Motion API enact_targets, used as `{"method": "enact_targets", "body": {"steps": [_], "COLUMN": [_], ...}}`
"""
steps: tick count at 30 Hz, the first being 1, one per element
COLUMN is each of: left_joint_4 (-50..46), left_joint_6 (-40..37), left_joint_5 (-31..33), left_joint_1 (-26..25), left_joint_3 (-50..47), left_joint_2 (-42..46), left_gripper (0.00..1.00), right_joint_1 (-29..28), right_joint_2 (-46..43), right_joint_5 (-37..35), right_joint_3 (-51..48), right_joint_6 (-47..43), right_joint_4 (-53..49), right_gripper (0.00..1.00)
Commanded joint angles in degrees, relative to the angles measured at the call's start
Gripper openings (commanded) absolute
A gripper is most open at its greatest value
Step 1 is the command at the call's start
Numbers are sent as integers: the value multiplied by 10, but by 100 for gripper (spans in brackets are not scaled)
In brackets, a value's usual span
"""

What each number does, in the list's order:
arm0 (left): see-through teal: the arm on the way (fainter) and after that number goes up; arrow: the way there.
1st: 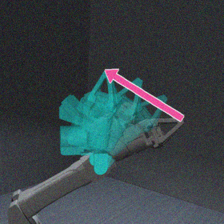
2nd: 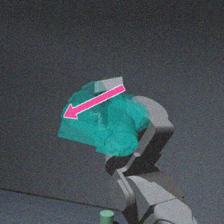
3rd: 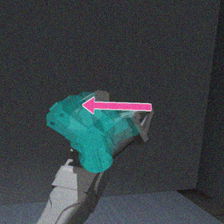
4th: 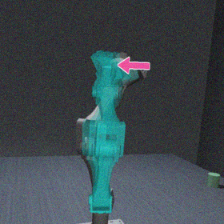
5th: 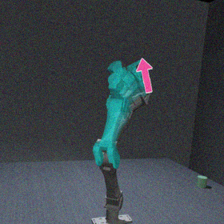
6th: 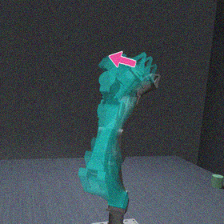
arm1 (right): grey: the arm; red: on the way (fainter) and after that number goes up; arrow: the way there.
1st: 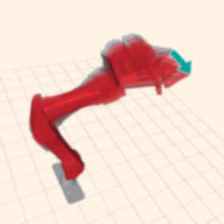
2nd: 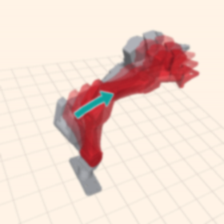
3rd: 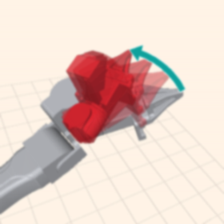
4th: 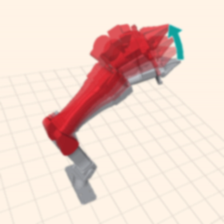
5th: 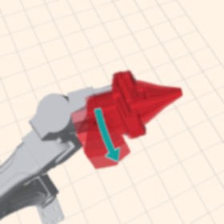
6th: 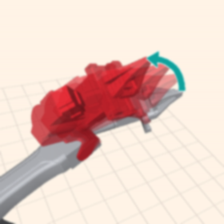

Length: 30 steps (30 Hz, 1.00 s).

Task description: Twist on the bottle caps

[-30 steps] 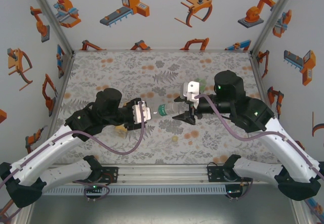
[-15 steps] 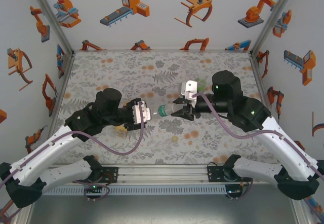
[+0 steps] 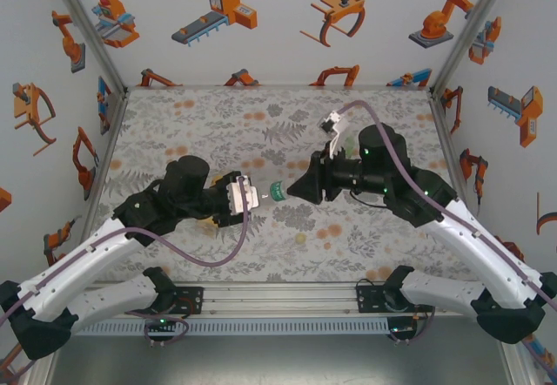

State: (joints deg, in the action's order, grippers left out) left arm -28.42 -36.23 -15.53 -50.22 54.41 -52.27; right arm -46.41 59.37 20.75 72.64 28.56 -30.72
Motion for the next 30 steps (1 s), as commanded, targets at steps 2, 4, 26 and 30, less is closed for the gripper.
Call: {"method": "enact_targets", "body": {"steps": [2,4,26,30], "left_joint_4": [76,80,75,75], "left_joint_6": [21,24,27,27], "left_joint_5": [-7,-5,-22,-27], "left_joint_1": [-3,-3,-3,-3], "left_joint_3": [-10,-10,-2,-1], "left_joint_2": [11,10,11,12], "left_gripper": [0,0,0,0], "right_joint_1": [-3,-3,-3,-4], "right_joint_2": [11,9,-45,-57], "right_joint_5": [-48,-53,-96,-24], "right_joint_3": [-9,-16,37,20], "right_joint_6": [343,430,67,-61], "right_joint_4": [-17,-31,30,75], "right_gripper": [14,14,62,65]}}
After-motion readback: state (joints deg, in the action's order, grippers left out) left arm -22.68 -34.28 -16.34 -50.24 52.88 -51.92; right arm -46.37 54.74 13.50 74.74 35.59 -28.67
